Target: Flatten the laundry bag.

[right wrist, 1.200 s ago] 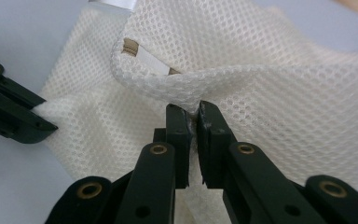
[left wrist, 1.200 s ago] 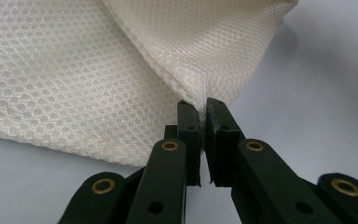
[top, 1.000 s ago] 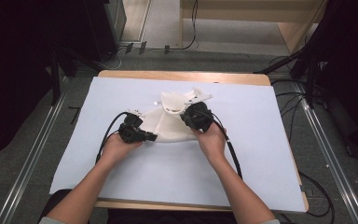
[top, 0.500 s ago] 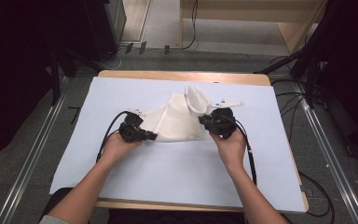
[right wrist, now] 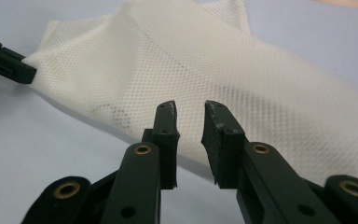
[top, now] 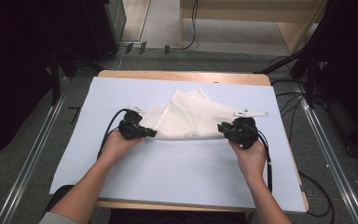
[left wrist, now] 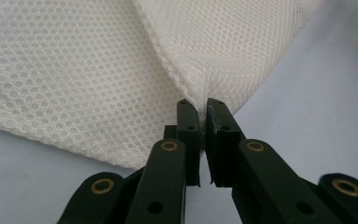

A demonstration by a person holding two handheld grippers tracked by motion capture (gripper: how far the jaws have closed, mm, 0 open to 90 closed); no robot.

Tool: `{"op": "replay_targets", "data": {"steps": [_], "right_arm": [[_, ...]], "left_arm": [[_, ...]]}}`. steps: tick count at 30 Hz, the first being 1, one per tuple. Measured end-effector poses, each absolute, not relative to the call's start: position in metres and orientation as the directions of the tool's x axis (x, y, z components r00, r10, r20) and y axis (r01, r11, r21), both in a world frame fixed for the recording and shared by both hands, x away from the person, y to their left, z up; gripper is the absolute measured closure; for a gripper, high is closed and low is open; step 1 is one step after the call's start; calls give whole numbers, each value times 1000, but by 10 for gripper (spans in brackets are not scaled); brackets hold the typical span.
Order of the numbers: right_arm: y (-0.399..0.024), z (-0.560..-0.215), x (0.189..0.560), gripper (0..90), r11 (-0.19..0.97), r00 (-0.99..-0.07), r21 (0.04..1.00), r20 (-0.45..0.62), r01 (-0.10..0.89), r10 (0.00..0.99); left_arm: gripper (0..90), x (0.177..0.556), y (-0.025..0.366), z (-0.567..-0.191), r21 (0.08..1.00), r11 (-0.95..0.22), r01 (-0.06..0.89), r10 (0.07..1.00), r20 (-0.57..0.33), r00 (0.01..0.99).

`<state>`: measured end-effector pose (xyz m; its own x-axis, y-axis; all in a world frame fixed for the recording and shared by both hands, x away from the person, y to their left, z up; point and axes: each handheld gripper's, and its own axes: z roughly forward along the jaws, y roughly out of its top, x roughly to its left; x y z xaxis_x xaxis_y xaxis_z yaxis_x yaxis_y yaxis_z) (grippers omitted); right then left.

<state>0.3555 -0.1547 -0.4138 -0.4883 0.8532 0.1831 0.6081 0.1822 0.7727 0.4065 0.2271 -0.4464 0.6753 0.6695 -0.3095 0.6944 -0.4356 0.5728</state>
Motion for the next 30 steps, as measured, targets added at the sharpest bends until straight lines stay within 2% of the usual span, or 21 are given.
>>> {"op": "replay_targets", "data": {"steps": [6,18,24,25,27,28,30], "right_arm": [[-165,-417,354,764,171,-472,764,192,622,860],[-147,-435,364,787,209,-505,731,210,650,837],[-154,-437,375,767,197,-498,726,224,659,838],[-157,-437,378,765,194,-496,721,232,665,836],[-156,-433,388,751,208,-505,723,221,659,834],[-156,-433,388,751,208,-505,723,221,659,834],[-150,-426,402,730,210,-513,729,219,651,830]], "left_arm": [[859,414,230,-446,572,-425,702,682,-308,663],[857,441,243,-447,584,-369,723,705,-331,627],[846,444,248,-449,580,-352,735,718,-336,609],[830,444,249,-449,575,-347,741,717,-346,605],[734,444,249,-448,576,-346,741,711,-355,607],[734,442,249,-446,581,-335,742,712,-360,603],[639,438,249,-439,595,-333,732,708,-355,611]]}}
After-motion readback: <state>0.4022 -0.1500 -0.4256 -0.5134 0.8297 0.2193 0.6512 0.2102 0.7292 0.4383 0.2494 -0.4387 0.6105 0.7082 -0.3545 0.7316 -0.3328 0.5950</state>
